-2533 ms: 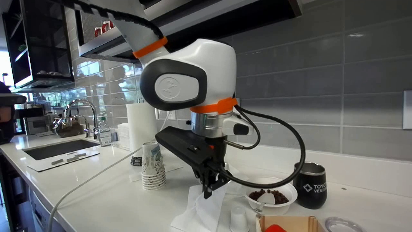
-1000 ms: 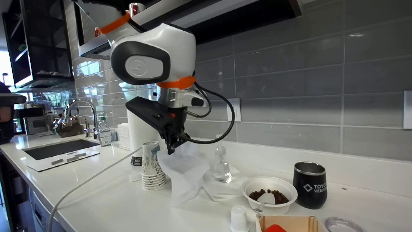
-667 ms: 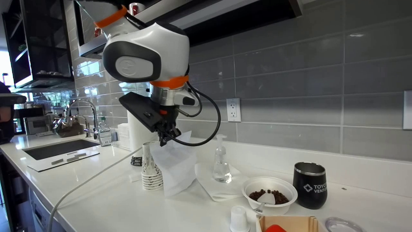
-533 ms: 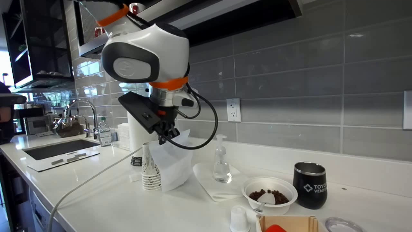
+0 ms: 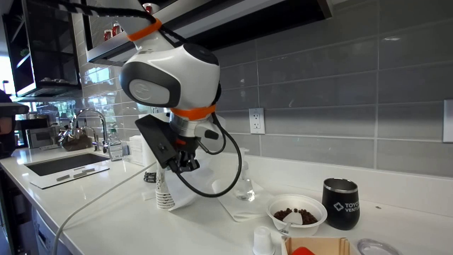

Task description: Unfold the napkin

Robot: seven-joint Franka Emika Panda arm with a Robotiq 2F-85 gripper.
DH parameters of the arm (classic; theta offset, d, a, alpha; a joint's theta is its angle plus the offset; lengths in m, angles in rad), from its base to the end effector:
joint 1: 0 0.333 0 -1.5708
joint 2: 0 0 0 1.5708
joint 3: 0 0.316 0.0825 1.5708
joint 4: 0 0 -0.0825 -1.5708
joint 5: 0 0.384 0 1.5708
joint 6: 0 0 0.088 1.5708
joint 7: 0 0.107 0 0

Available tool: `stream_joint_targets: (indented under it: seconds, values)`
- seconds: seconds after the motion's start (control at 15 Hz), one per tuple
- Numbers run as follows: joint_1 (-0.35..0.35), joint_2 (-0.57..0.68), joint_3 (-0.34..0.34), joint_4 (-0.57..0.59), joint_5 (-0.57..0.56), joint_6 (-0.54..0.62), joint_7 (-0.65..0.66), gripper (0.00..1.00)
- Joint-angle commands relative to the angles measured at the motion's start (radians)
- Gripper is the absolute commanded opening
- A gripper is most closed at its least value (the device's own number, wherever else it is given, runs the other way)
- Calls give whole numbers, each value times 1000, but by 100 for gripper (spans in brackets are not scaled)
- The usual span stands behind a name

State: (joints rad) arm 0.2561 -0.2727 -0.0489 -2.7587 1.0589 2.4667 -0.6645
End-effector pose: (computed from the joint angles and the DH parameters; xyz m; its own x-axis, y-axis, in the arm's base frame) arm 0.3710 0.0775 0.2961 0.9926 -0.0301 0.1180 0.0458 -0.8057 -0.5906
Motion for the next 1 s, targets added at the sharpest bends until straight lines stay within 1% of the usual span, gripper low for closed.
stream_joint_targets:
  seconds: [0.0, 0.4, 0.47, 0.53, 0.6, 0.67, 0.73, 0.93]
  values:
    - [-58, 60, 17, 1, 47, -23, -61, 0]
    - [-125, 138, 19, -1, 27, -23, -96, 0]
    - [-134, 151, 20, -1, 20, -21, -97, 26]
    - [-142, 161, 22, -1, 15, -15, -96, 28]
    - [-151, 170, 24, -1, 4, -13, -90, 34]
    - [-158, 178, 26, -1, -4, -10, -84, 40]
    - [-166, 187, 27, -1, -17, -4, -74, 49]
    - [-189, 206, 33, -1, -97, 17, -18, 71]
